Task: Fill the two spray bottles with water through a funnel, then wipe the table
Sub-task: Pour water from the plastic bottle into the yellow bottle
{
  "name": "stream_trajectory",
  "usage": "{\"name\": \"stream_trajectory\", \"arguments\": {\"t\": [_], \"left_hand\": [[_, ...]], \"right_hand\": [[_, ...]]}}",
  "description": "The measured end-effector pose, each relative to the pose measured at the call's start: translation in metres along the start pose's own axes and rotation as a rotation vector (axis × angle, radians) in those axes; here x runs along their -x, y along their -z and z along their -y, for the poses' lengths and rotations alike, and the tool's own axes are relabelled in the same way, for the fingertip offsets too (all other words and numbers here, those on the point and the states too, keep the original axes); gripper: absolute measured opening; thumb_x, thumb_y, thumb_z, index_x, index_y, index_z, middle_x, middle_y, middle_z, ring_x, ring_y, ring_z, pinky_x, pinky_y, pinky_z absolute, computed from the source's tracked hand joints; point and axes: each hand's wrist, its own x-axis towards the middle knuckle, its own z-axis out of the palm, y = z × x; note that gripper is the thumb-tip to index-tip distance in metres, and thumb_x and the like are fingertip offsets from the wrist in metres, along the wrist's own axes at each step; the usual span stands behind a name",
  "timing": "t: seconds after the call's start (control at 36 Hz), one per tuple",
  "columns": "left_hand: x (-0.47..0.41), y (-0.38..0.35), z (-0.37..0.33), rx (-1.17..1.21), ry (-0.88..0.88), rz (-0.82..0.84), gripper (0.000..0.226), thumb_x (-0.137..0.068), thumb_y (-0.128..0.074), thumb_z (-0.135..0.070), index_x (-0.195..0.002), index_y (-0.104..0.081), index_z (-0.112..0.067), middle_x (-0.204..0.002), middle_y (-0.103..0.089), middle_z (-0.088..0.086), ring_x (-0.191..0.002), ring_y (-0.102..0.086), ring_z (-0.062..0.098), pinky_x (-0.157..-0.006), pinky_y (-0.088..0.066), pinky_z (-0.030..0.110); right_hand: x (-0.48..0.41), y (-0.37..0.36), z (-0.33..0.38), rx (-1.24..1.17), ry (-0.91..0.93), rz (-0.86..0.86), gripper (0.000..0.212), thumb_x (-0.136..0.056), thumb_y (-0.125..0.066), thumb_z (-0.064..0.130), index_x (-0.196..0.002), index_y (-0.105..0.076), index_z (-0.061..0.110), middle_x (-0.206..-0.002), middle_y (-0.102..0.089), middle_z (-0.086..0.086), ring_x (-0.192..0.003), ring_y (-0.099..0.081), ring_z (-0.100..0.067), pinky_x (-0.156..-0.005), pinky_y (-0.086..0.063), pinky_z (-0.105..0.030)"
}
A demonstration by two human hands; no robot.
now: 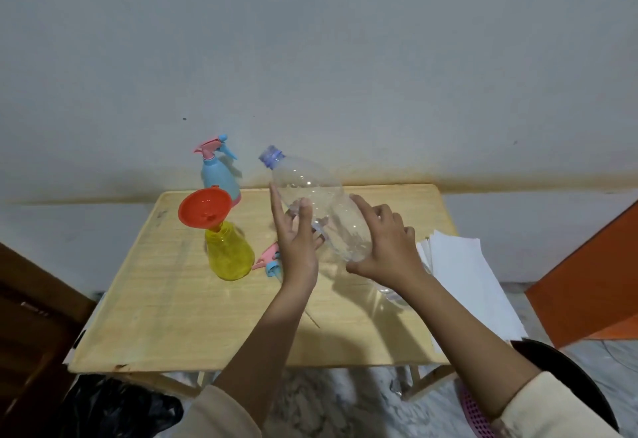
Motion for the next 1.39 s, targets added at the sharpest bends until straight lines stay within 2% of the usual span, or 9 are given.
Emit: {"name": "stream_trajectory", "arguments": {"t": [0.14,0.31,0.39,0.67,1.0,1.08,1.17,1.25,1.39], "left_hand": [[-0.006,-0.033,0.001,-0.184,-0.111,0.109,0.064,-0.078,-0.062,-0.056,-0.129,-0.025,-0.068,-0.134,-0.048,0.003,-0.118,-0.056,0.027,-0.09,-0.053,0.043],[-0.019,-0.071,0.01,-0.332,-0.24,0.274,0.072,-0.084,-0.069,-0.031,-0.139,-0.028,-0.05,-0.138,-0.042,-0.005,-0.113,-0.042,-0.018,-0.095,-0.047,0.024],[-0.026,-0.084,0.016,-0.397,-0.243,0.333,0.077,-0.08,-0.073,-0.036,-0.139,-0.026,-0.052,-0.137,-0.04,-0.012,-0.106,-0.04,-0.026,-0.087,-0.043,0.015],[-0.036,-0.105,0.03,-0.467,-0.204,0.469,0.076,-0.079,-0.072,-0.04,-0.13,-0.023,-0.068,-0.124,-0.034,-0.033,-0.117,-0.047,0.008,-0.1,-0.046,0.037],[-0.032,-0.1,0.031,-0.488,-0.207,0.498,0.075,-0.08,-0.066,-0.048,-0.128,-0.014,-0.072,-0.135,-0.028,-0.03,-0.126,-0.041,0.004,-0.106,-0.04,0.036],[-0.034,-0.096,0.032,-0.5,-0.219,0.529,0.076,-0.083,-0.066,-0.041,-0.129,-0.013,-0.071,-0.135,-0.028,-0.03,-0.128,-0.037,-0.002,-0.106,-0.037,0.028],[-0.036,-0.09,0.033,-0.527,-0.251,0.531,0.076,-0.086,-0.066,-0.033,-0.136,-0.016,-0.06,-0.131,-0.026,-0.031,-0.126,-0.031,-0.014,-0.096,-0.028,0.003],[-0.04,-0.079,0.036,-0.555,-0.267,0.496,0.067,-0.086,-0.066,-0.033,-0.141,-0.028,-0.04,-0.131,-0.029,-0.018,-0.12,-0.029,-0.019,-0.086,-0.024,-0.008],[-0.04,-0.031,0.042,-0.627,-0.283,0.477,0.043,-0.086,-0.065,-0.036,-0.126,-0.049,-0.029,-0.126,-0.042,-0.011,-0.119,-0.037,-0.013,-0.091,-0.028,-0.003]], "right_hand": [[-0.007,-0.001,-0.029,-0.19,-0.036,-0.048,0.112,-0.06,-0.078,0.033,-0.147,-0.009,0.034,-0.124,-0.04,-0.002,-0.112,-0.047,-0.024,-0.082,-0.046,-0.039],[-0.03,-0.004,-0.055,-0.27,-0.13,-0.109,0.119,-0.062,-0.081,0.042,-0.148,-0.001,0.024,-0.141,-0.035,0.001,-0.128,-0.039,-0.019,-0.077,-0.046,-0.033],[-0.041,-0.006,-0.065,-0.307,-0.2,-0.142,0.118,-0.06,-0.081,0.047,-0.146,-0.003,0.029,-0.148,-0.029,0.008,-0.132,-0.038,-0.013,-0.083,-0.049,-0.036],[-0.059,-0.017,-0.085,-0.462,-0.275,-0.203,0.111,-0.056,-0.081,0.051,-0.142,-0.014,0.028,-0.145,-0.033,0.01,-0.128,-0.043,-0.014,-0.086,-0.05,-0.04],[-0.055,-0.018,-0.089,-0.585,-0.21,-0.177,0.113,-0.061,-0.084,0.04,-0.146,-0.012,0.021,-0.15,-0.024,0.005,-0.136,-0.031,-0.011,-0.094,-0.035,-0.023],[-0.053,-0.017,-0.09,-0.584,-0.208,-0.177,0.109,-0.062,-0.085,0.032,-0.146,-0.017,0.017,-0.139,-0.029,0.006,-0.129,-0.03,-0.005,-0.091,-0.026,-0.005],[-0.049,-0.017,-0.091,-0.549,-0.218,-0.21,0.1,-0.062,-0.086,0.027,-0.141,-0.025,0.017,-0.134,-0.033,0.001,-0.118,-0.033,-0.003,-0.078,-0.028,0.006],[-0.041,-0.018,-0.087,-0.527,-0.24,-0.244,0.099,-0.064,-0.085,0.021,-0.142,-0.025,0.015,-0.138,-0.028,-0.005,-0.113,-0.035,-0.004,-0.078,-0.032,-0.003],[-0.02,-0.027,-0.065,-0.528,-0.276,-0.403,0.079,-0.071,-0.077,0.013,-0.136,-0.032,0.014,-0.129,-0.032,0.002,-0.12,-0.041,-0.016,-0.092,-0.036,-0.02]]}}
